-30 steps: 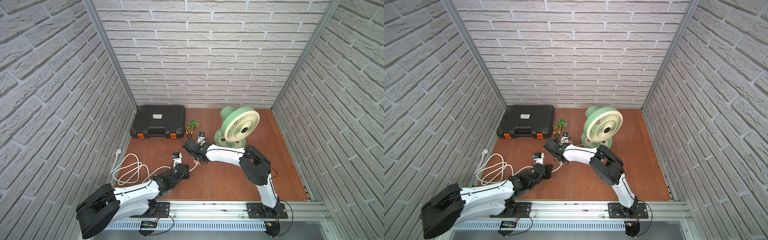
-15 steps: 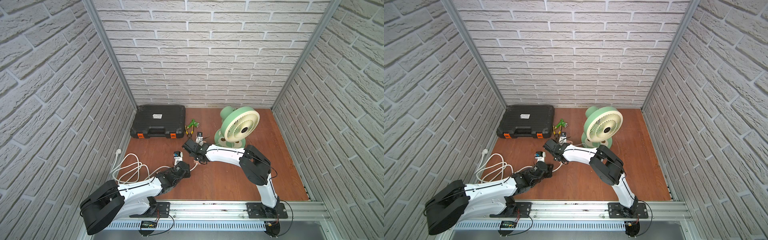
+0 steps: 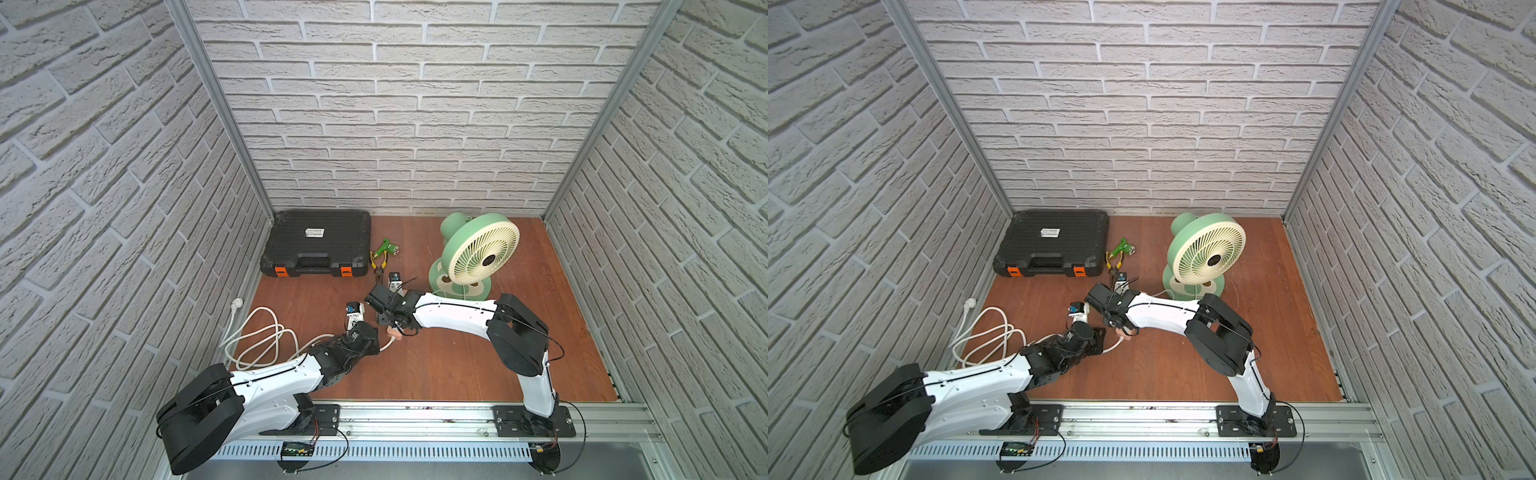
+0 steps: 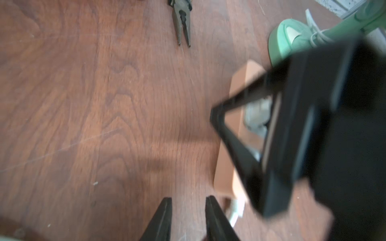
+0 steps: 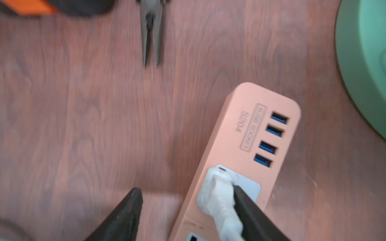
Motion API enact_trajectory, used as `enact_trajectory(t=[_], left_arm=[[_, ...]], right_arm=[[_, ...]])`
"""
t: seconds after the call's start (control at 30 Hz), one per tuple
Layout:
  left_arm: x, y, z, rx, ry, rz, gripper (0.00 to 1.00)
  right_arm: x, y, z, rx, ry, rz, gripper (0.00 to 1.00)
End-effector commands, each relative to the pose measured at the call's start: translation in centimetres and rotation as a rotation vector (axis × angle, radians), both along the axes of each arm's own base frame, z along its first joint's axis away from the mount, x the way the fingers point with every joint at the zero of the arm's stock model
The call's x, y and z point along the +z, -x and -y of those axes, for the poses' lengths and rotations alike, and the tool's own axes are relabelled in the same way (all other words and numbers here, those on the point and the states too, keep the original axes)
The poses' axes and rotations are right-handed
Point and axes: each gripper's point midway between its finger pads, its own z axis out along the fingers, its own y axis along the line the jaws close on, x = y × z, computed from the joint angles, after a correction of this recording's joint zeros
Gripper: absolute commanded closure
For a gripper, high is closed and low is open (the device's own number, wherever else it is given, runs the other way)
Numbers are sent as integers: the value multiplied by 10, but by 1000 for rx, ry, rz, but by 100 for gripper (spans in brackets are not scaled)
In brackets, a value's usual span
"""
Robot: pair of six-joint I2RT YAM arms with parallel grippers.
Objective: Plug the desk fan into the power strip
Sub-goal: Insert the plug into the socket, then reset both arms
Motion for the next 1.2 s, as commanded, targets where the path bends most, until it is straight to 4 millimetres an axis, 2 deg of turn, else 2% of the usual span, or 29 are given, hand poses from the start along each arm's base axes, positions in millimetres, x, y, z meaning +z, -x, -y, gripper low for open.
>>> enact_trajectory(t=[0.0, 0.33, 0.47, 0.53, 0.6, 0.7, 0.8, 0.87, 0.9, 0.93, 1.0, 1.07, 1.17], left_arm=[[12, -7, 5, -8, 14, 19, 66], [18, -12, 7, -20, 17, 12, 62], [32, -16, 3, -15, 16, 18, 61], [46, -20, 0, -12, 5, 31, 57], [73, -28, -7, -2, -41, 62, 46], [135, -43, -21, 22, -100, 171, 23], [193, -56, -39, 89, -134, 302, 3], [221, -63, -49, 127, -171, 366, 2], [231, -67, -56, 154, -201, 387, 2], [237, -71, -64, 188, -251, 393, 2], [249, -81, -82, 264, -344, 404, 2], [259, -92, -92, 277, -407, 424, 2], [267, -107, -112, 348, -448, 464, 2]], right_arm=[[-1, 51, 16, 78, 49, -154, 25], [63, 80, 8, 231, -144, -62, 22], [108, 94, 27, 324, -170, 61, 23], [132, 96, 55, 316, -135, 155, 22], [154, 91, 96, 249, -58, 261, 22], [189, 86, 154, 146, 56, 411, 18], [221, 80, 207, -9, 148, 574, 8], [237, 80, 232, -59, 212, 661, 0], [243, 79, 248, -103, 253, 702, 0], [246, 76, 263, -163, 284, 734, 0], [237, 62, 294, -294, 300, 707, 0], [224, 43, 333, -465, 302, 644, 0], [206, 30, 399, -758, 323, 583, 0]])
